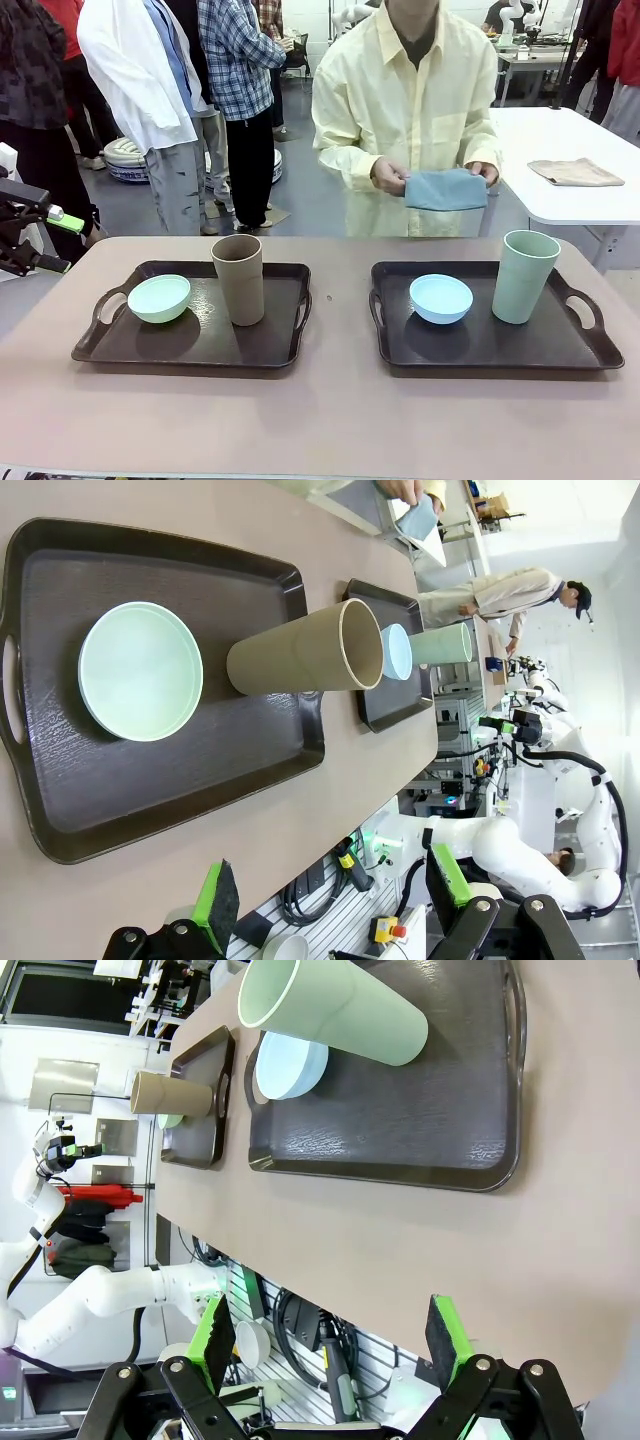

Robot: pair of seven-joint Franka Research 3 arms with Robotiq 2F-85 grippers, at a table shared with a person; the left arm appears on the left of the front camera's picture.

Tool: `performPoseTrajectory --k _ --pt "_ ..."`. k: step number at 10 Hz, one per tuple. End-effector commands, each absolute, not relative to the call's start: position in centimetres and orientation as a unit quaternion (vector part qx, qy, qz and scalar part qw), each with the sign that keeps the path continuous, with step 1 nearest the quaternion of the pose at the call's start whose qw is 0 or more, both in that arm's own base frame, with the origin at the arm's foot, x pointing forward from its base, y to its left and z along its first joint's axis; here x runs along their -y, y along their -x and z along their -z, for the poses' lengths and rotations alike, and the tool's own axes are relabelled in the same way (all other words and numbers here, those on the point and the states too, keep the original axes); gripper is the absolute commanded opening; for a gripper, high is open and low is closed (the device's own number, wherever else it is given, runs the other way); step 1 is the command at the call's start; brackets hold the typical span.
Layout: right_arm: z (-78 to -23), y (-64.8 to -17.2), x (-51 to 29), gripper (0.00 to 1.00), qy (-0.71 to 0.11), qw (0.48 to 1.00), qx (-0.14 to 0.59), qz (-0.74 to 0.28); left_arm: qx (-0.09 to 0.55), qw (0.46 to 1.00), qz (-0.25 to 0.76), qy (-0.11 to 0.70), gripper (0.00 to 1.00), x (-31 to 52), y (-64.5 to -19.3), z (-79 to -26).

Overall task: Set up a tray with a mat and arrange the tableware.
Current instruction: Pick up the Picnic Bowl and Reusable plastic cup from the Handle tray in front of the human's position and hold them in the air.

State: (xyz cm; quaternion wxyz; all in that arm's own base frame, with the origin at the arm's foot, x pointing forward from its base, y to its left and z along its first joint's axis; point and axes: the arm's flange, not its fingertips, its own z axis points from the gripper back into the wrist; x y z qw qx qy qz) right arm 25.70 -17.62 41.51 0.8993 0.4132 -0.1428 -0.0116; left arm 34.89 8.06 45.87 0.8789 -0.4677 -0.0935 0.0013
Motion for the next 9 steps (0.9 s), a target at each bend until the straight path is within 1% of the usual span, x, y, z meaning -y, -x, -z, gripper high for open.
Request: performPoseTrajectory --k 1,9 --pt "-41.42 -25.70 17.78 1.00 -0.419 0.896 0.147 0.003 0.099 0.874 0.003 0.476 1.00 -8.08 -35.04 -45.78" --pt "-41.42 -25.70 17.78 1.00 -0.419 0.896 0.147 0.003 0.099 0.874 0.003 0.476 1.00 -8.08 -35.04 -45.78"
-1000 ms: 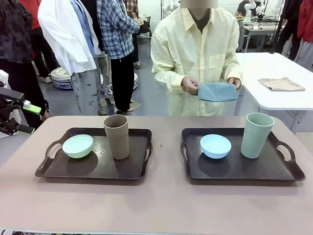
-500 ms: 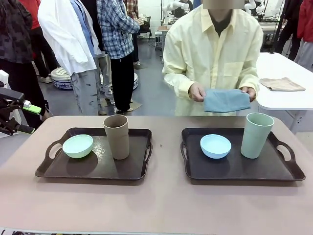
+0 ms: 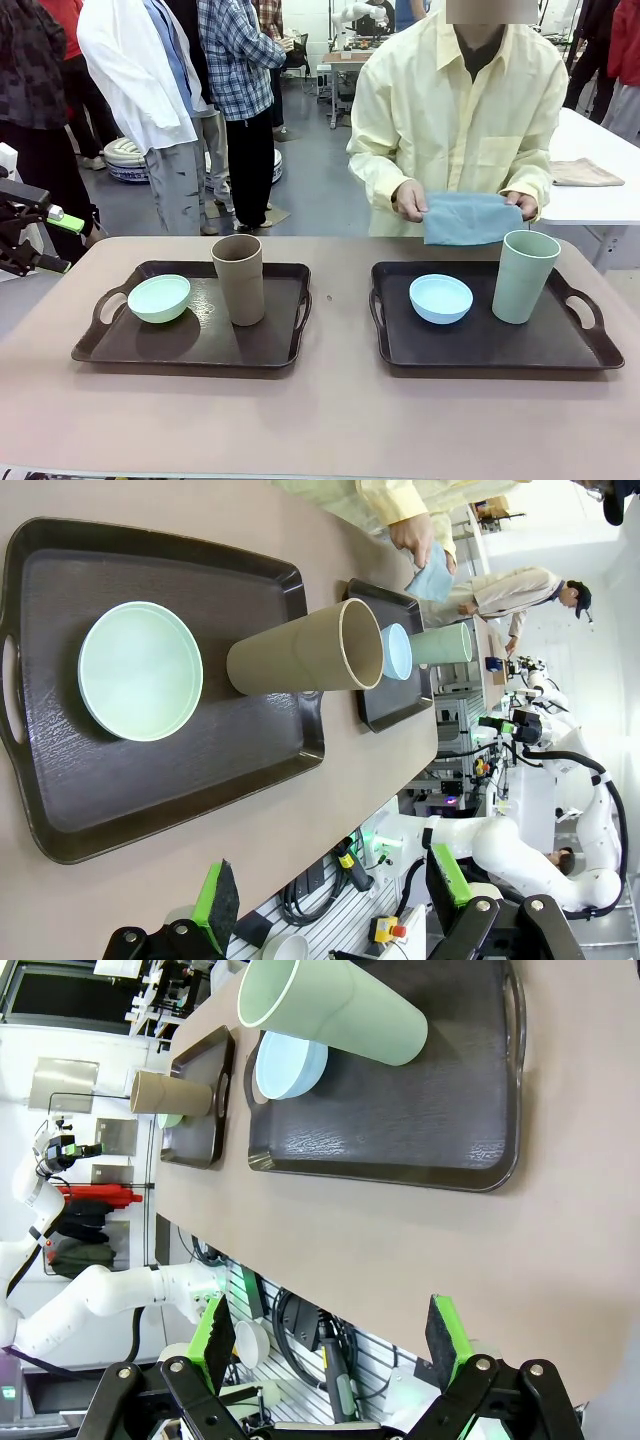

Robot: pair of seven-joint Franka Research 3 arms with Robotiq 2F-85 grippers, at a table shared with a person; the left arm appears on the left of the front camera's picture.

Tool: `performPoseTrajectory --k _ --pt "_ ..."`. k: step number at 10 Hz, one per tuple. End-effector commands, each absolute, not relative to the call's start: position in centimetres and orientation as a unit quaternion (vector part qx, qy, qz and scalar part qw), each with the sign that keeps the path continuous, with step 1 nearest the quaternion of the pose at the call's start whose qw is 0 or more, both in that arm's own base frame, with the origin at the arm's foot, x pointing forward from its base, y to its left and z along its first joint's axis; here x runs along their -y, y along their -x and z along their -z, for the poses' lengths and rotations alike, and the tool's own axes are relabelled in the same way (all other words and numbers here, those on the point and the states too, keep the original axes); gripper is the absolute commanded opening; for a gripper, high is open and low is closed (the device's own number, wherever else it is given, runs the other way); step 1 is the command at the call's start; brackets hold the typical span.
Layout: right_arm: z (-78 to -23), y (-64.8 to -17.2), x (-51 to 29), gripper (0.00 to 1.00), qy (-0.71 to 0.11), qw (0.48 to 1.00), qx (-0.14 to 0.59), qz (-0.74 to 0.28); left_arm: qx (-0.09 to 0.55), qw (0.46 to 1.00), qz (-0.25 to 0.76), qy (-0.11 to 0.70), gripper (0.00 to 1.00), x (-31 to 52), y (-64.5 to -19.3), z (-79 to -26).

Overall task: Set up a tray with a mat and arrange the tableware.
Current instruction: Pick up the Picnic Bowl and Reusable plastic cup from the Handle tray in front of the human's position and hold them in the air.

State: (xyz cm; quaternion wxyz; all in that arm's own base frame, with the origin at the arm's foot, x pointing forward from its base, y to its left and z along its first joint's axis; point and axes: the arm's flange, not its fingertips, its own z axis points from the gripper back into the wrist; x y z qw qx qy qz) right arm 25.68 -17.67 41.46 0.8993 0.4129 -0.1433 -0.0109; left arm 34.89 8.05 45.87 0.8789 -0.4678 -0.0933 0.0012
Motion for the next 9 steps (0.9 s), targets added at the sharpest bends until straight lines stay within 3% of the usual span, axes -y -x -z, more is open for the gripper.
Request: performPoseTrajectory --k 1,9 --pt "-41.42 -25.70 17.78 1.00 -0.419 0.896 0.147 0.003 0.099 0.874 0.003 0.476 1.00 -8.08 -35.04 -45.78" --pt "-41.42 -25.70 17.78 1.00 -0.419 0.896 0.147 0.003 0.099 0.874 0.003 0.476 1.00 -8.08 -35.04 -45.78"
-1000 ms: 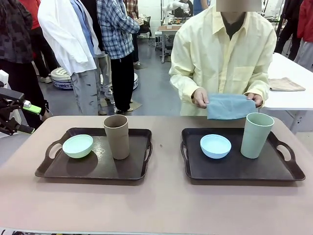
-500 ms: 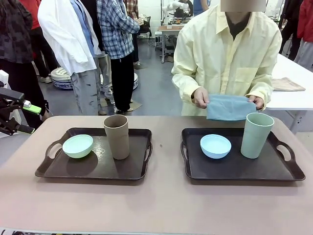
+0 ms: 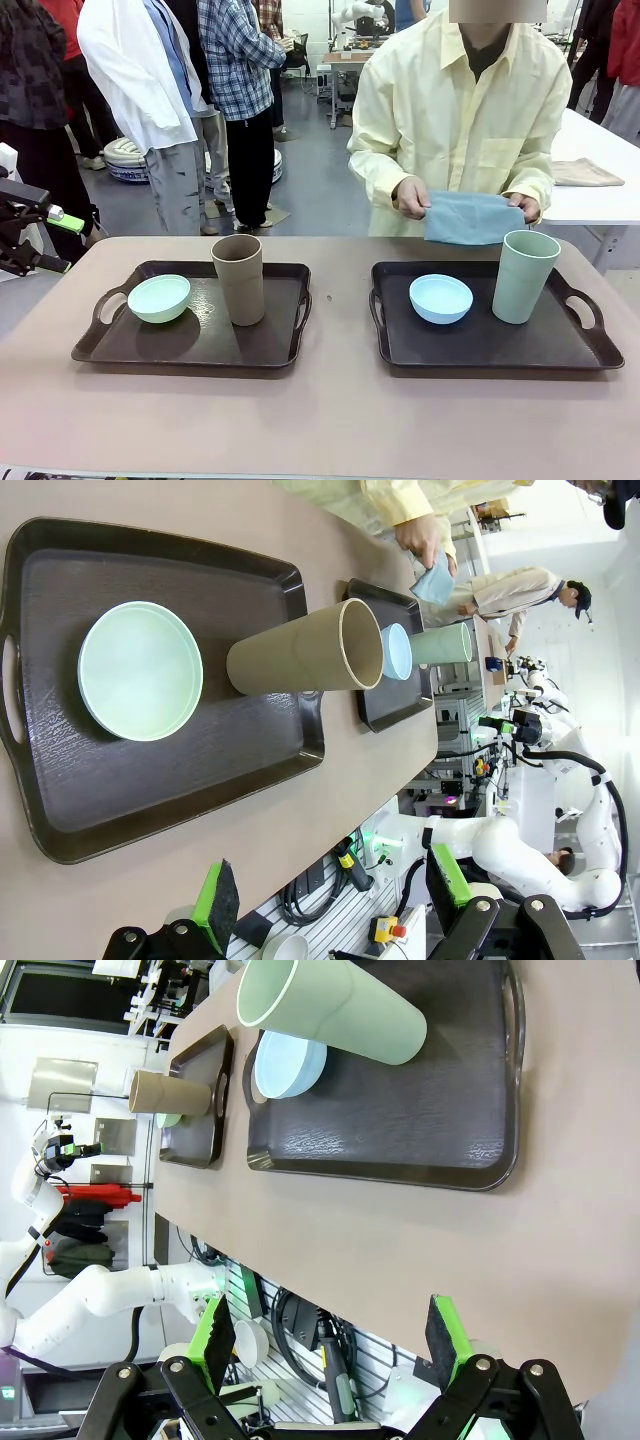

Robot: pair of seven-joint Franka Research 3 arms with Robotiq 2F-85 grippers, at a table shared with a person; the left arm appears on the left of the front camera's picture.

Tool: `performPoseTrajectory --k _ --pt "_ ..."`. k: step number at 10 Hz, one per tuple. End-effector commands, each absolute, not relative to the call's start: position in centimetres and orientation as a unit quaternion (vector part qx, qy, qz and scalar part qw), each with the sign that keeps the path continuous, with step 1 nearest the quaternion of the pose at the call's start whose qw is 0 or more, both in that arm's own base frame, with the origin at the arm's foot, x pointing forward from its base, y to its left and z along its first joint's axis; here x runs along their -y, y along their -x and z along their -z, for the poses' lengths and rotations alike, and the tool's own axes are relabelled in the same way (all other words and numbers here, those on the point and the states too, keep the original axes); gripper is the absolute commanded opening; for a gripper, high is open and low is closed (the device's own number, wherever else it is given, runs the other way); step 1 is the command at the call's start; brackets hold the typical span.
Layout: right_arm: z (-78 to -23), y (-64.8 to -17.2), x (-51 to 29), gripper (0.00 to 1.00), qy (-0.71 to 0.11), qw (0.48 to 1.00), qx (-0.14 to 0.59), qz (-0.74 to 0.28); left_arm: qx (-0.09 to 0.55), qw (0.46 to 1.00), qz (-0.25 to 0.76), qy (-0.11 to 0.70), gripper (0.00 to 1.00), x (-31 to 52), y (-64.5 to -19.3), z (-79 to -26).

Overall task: Set up a tray with a mat and arrange the tableware.
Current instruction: Pick up the Picnic Bowl and Reusable plastic cup from the Handle tray in front of the human's position and hold them in the air.

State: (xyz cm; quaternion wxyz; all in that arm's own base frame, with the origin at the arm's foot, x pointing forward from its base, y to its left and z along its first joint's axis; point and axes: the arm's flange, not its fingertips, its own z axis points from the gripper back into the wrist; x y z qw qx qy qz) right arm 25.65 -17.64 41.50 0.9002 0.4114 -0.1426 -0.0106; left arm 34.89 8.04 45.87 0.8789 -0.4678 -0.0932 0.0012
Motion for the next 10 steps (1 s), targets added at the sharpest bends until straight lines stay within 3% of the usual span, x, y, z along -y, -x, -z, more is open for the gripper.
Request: performPoseTrajectory --k 1,4,10 --pt "-41.4 -25.7 17.8 1.00 -0.419 0.896 0.147 0.003 0.099 0.874 0.003 0.476 1.00 -8.1 -35.0 -45.8" --pt "-41.5 -25.6 17.6 1.00 -0.411 0.900 0.143 0.011 0.093 0.879 -0.001 0.468 1.00 -8.0 -34.9 -45.9" --pt "-43.1 -34.2 19.3 1.00 -0.350 0.858 0.335 -0.170 0.118 0.946 0.036 0.299 1.00 2.9 -37.0 -55.9"
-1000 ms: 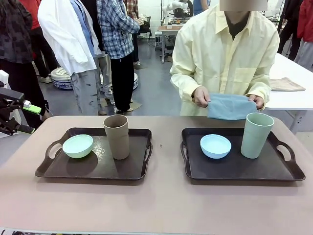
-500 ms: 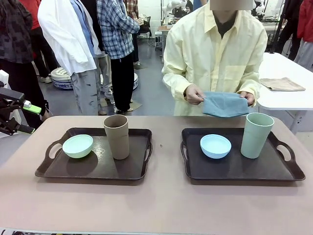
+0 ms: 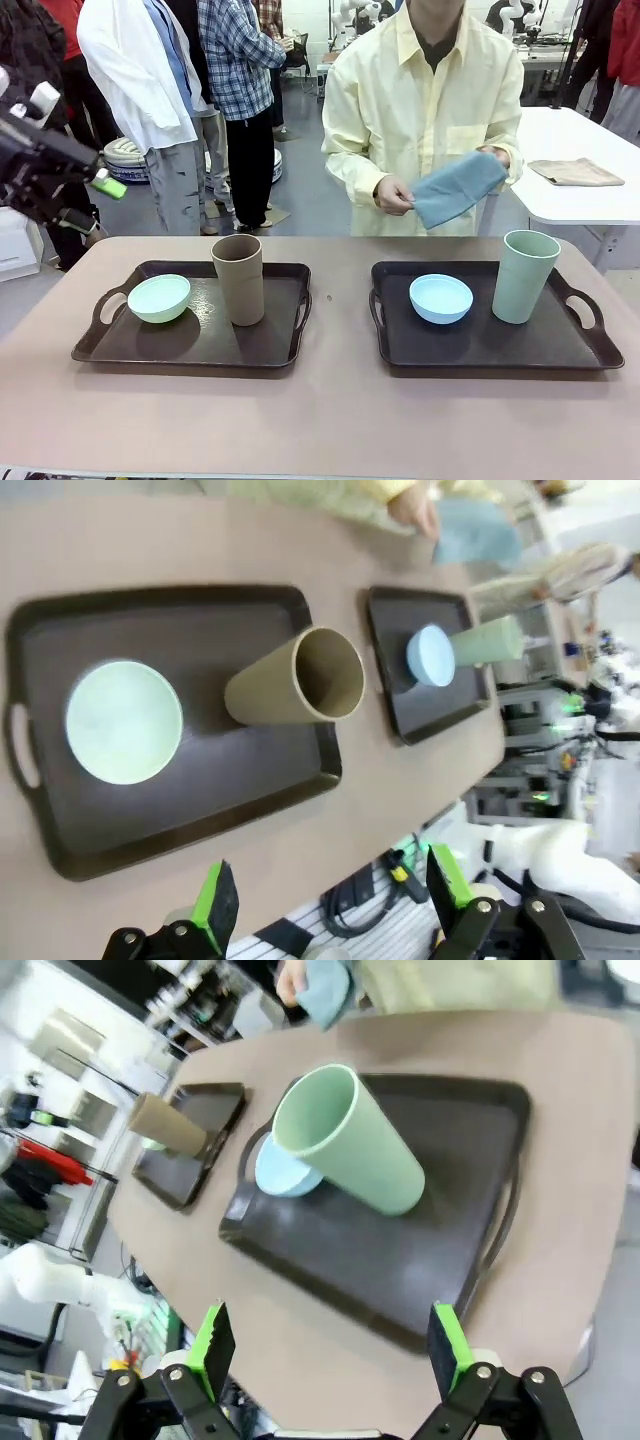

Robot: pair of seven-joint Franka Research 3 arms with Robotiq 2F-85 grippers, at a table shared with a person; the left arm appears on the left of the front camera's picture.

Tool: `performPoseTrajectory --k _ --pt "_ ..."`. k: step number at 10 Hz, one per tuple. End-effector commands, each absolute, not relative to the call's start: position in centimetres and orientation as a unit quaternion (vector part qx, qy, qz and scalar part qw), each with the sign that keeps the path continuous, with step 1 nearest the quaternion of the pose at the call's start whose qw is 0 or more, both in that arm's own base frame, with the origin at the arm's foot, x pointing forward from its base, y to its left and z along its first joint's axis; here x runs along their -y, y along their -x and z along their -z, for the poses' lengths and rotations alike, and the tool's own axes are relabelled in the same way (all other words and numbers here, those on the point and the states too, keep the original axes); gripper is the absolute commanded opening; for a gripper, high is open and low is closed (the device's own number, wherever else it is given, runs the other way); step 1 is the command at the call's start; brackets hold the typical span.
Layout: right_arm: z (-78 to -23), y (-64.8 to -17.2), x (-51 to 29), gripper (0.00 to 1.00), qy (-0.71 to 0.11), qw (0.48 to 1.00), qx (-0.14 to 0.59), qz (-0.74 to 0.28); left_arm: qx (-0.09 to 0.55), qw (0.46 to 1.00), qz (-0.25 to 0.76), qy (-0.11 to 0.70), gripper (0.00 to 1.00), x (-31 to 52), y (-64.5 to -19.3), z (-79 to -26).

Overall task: Set up a tray with a mat and arrange the tableware.
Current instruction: Pick up the Picnic Bowl and Reusable plastic cup from the Handle tray in front of the human's position and hold them in the air.

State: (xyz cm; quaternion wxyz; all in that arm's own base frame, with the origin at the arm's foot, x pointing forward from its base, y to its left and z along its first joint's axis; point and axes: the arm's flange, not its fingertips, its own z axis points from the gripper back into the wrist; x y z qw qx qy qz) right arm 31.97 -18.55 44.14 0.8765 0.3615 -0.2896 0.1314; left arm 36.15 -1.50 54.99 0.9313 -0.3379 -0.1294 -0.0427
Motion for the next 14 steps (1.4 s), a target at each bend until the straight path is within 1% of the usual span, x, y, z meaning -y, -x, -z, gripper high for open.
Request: performPoseTrajectory --k 1,2,3,6,7,11,14 --pt "-43.9 -35.1 19.3 1.00 -0.323 0.844 0.357 -0.236 0.113 0.955 0.038 0.273 1.00 5.3 -37.6 -57.2" --pt "-44.6 -35.8 19.0 1.00 -0.303 0.839 0.353 -0.282 0.103 0.962 0.046 0.250 1.00 7.8 -38.5 -58.3" --pt "-45.2 -36.1 18.6 1.00 -0.291 0.836 0.333 -0.326 0.088 0.967 0.052 0.232 1.00 10.4 -39.3 -59.2" --pt "-46.6 -37.7 19.4 1.00 -0.292 0.829 0.307 -0.366 0.053 0.984 0.065 0.158 1.00 18.9 -41.9 -59.5" --pt "-46.6 -38.1 19.7 1.00 -0.303 0.822 0.305 -0.373 0.048 0.986 0.067 0.145 1.00 21.7 -42.8 -59.4" --pt "-45.3 -39.2 20.5 1.00 -0.314 0.821 0.286 -0.382 0.081 0.986 0.023 0.142 1.00 32.3 -46.5 -58.7" --pt "-43.5 -39.7 19.8 1.00 -0.337 0.815 0.283 -0.377 0.104 0.987 0.020 0.122 1.00 39.8 -48.2 -56.0"
